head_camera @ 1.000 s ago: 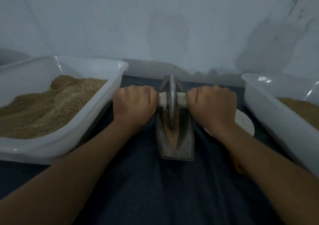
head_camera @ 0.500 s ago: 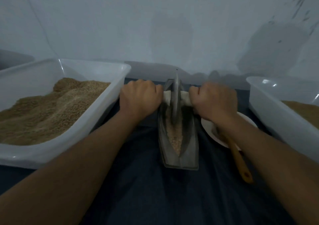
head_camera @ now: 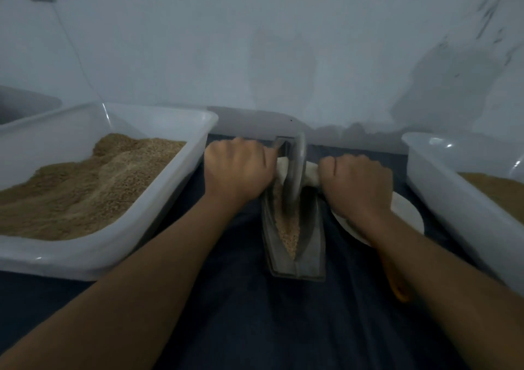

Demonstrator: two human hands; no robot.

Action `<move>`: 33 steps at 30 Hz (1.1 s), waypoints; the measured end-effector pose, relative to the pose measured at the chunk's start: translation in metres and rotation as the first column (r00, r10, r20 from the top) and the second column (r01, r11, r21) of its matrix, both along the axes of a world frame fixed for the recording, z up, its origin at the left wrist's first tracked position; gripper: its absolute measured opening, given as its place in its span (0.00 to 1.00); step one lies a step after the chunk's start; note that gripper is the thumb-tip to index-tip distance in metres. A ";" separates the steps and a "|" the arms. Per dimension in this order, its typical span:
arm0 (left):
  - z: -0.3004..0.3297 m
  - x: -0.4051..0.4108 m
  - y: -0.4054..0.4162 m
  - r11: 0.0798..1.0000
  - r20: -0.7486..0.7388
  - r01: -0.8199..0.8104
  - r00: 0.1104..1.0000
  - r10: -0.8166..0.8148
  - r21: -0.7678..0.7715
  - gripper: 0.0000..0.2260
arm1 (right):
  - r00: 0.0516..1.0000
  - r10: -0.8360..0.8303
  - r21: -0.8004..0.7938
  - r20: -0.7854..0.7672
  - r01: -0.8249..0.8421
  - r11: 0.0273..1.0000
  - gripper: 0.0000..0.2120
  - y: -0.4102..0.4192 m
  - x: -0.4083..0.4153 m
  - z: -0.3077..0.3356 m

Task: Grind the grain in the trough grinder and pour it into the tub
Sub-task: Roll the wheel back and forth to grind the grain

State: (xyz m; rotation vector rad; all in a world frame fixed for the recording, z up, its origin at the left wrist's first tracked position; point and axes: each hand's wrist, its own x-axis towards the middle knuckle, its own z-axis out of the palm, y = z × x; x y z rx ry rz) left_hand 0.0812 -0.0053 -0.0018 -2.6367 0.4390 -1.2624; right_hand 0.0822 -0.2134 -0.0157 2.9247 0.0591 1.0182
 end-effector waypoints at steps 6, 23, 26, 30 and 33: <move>-0.017 -0.036 0.020 0.958 -0.018 0.152 0.987 -0.161 -0.243 0.14 | 0.966 0.153 0.000 0.207 -0.157 0.988 0.21 0.003 -0.050 0.000; 0.009 0.061 0.011 0.993 -0.498 -0.116 0.862 0.095 -0.011 0.10 | 0.903 0.060 -0.152 -0.426 -0.136 0.979 0.15 0.001 0.077 0.051; 0.020 0.075 0.006 0.992 -0.589 -0.123 0.801 0.110 0.018 0.14 | 0.830 0.095 -0.146 -0.550 -0.208 0.967 0.06 -0.001 0.092 0.052; 0.024 0.060 -0.007 0.988 -0.416 -0.144 0.897 0.150 0.045 0.18 | 0.878 0.143 -0.025 -0.456 -0.174 0.984 0.03 -0.013 0.071 0.030; 0.022 0.033 -0.012 0.986 -0.253 -0.074 0.961 0.110 0.149 0.14 | 0.940 0.051 0.082 -0.337 -0.025 0.996 0.19 -0.018 0.042 0.014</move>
